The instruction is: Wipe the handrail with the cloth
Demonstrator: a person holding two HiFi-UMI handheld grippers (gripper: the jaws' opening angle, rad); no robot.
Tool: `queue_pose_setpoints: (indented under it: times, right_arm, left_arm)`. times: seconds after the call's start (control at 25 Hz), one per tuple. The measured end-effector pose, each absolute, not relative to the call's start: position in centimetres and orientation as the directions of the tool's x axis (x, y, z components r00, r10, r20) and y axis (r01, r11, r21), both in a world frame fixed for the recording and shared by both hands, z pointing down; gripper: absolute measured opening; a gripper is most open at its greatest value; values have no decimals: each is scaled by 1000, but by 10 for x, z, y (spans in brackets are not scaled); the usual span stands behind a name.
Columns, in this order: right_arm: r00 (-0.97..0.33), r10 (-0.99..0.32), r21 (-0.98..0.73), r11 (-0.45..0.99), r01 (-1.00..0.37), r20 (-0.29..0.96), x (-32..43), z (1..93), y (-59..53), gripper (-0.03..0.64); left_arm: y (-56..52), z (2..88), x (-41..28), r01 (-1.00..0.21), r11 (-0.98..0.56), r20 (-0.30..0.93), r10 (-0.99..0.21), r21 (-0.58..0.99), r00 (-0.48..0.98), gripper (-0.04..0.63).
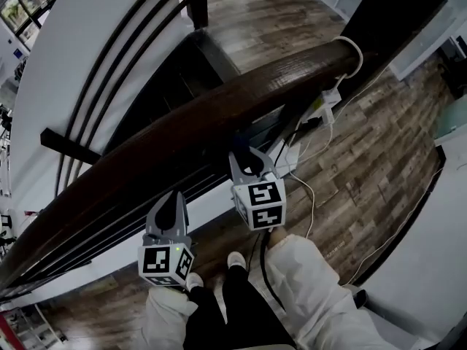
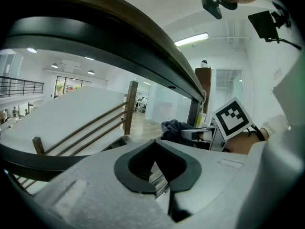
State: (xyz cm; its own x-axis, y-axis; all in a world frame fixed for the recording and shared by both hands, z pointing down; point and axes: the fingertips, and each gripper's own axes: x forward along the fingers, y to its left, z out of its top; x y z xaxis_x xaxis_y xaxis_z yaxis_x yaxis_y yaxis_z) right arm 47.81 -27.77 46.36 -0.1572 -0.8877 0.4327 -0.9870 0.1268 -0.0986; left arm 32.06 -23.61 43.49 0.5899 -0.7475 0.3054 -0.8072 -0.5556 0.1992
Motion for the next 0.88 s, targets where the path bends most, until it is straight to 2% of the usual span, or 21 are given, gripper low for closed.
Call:
queue_pose_setpoints:
  times: [0.56, 0.88]
  right_arm:
    - [-40, -903, -39, 26, -999, 429, 587, 468, -292, 66]
    - [3, -900, 23, 7, -1000, 435, 616, 471, -294, 66]
  left_arm:
    - [-245, 438, 373, -788, -588, 322, -722, 180, 612, -2]
    - [-243, 437, 374, -789, -591, 329, -721, 169, 610, -2]
